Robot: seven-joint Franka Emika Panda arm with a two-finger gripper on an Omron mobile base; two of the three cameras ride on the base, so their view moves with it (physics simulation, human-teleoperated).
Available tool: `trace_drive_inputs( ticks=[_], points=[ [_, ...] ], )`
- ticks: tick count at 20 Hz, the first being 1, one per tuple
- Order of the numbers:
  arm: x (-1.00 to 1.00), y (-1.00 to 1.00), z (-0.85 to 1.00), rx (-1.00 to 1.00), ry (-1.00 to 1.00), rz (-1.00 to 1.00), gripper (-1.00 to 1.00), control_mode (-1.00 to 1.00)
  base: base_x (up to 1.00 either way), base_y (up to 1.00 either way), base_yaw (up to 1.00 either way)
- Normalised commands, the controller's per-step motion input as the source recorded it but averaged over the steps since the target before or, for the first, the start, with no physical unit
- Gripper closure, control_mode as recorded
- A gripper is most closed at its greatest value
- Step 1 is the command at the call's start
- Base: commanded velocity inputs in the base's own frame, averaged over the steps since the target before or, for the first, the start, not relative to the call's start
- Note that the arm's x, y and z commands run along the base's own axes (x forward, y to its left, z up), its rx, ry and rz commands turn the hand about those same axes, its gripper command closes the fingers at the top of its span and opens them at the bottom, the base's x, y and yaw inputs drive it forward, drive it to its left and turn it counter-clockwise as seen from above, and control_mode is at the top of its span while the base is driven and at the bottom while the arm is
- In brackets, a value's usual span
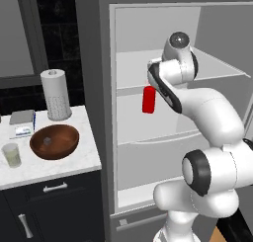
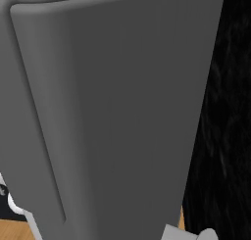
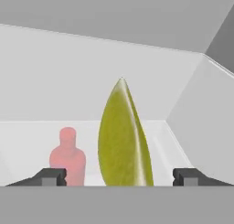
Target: Grab a lemon wedge from the fridge and one ice cube from the ice bowl, and put them in the glass of lemonade.
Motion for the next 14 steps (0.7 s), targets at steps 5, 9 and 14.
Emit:
trace_drive_inputs(
  ticks=[5, 9, 14],
  points=[
    [0.32, 0.00, -0.47, -0.03, 0.01, 0.00, 1.00, -1.00, 0.00, 0.00, 0.00],
    [0.17, -0.05, -0.35, -0.02, -0.08, 0.00, 1.00, -1.00, 0.00, 0.00, 0.00],
    [-0.21, -0.06, -0.13, 0.00, -0.15, 0.00, 1.00, -1.00, 0.00, 0.00, 0.00]
  ],
)
